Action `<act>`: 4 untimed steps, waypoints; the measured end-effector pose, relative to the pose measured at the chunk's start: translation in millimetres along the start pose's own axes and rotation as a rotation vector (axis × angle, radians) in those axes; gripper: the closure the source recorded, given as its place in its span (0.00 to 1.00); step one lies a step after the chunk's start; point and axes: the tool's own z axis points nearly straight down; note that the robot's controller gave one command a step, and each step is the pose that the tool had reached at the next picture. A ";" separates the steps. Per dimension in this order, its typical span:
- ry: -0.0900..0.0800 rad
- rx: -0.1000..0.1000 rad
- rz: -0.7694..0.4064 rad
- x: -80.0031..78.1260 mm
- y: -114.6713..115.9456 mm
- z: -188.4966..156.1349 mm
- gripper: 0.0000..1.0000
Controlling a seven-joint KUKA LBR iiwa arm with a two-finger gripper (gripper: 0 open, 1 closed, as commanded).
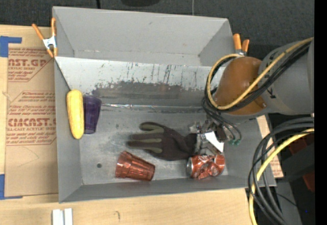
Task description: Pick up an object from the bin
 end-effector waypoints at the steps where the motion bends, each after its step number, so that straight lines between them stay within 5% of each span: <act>1: 0.000 0.000 0.000 0.0 0.0 0.0 1.00; 2: 0.007 -0.002 0.002 -5.1 -3.5 -43.2 1.00; 3: -0.010 0.002 0.026 -11.9 -2.8 -65.0 1.00; 4: 0.014 -0.005 0.033 -8.2 3.9 -71.5 1.00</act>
Offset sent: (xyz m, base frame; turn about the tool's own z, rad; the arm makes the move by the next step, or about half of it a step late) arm 0.0243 -0.0109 0.1468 0.0057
